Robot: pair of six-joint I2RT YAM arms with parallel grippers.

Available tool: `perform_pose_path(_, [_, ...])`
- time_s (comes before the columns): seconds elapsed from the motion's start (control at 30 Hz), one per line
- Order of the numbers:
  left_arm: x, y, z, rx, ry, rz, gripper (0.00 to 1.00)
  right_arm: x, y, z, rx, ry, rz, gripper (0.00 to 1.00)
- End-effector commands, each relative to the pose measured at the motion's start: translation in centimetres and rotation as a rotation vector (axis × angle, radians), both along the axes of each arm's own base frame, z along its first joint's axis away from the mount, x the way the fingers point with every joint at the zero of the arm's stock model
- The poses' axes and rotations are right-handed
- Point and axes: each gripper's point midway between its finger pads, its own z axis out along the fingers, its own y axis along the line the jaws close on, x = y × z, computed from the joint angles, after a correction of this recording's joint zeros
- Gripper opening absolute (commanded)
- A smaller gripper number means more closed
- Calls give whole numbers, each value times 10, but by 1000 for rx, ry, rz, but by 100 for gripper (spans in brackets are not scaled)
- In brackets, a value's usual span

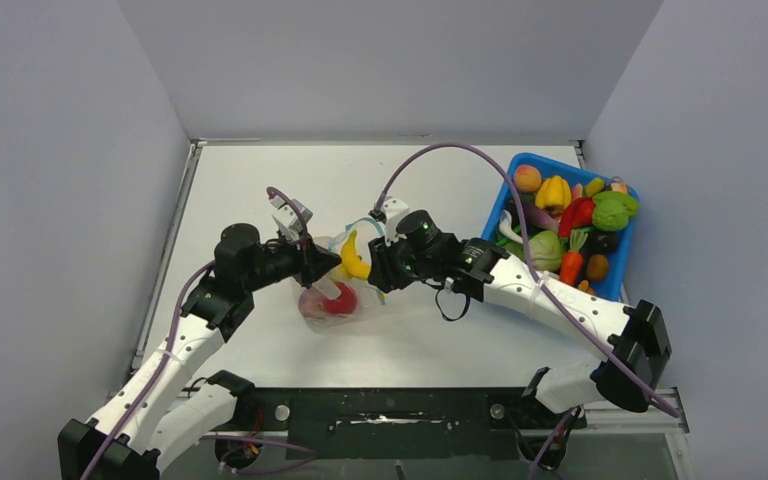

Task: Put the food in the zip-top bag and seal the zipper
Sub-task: Place the fake fruit in the zipper food storage bag.

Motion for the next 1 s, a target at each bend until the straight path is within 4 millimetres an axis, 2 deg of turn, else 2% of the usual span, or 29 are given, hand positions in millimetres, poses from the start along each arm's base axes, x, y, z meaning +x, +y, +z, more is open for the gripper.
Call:
perform_pose_path(0.0, [-1,-5,27,-58,-86,-32,0,11,24,26,102,-84,17,30])
perform_pose_path(0.13, [0,-5,27,-56,-86,-29,0,-1,36,26,135,-108,136,30])
perform_pose_path(0.3, [0,-5,26,-54,-88,-26,0,-5,35,26,126,-126,178,31])
perform_pose_path(0.47, [0,-5,27,-56,-88,-29,0,-19,38,25,96,-90,274,35])
perform_pose_path(0.6, [-1,-6,27,-56,-84,-37,0,-19,26,19,23,-115,299,36])
perform_pose_path(0.7, [-1,-6,28,-58,-87,-38,0,-10,21,26,3,-171,276,37])
perform_pose_path(0.83, [-2,-5,30,-63,-93,-35,0,-4,33,33,65,-197,261,35])
perform_pose_path(0.97, [-3,-5,32,-67,-104,-34,0,-1,45,17,98,-172,248,36])
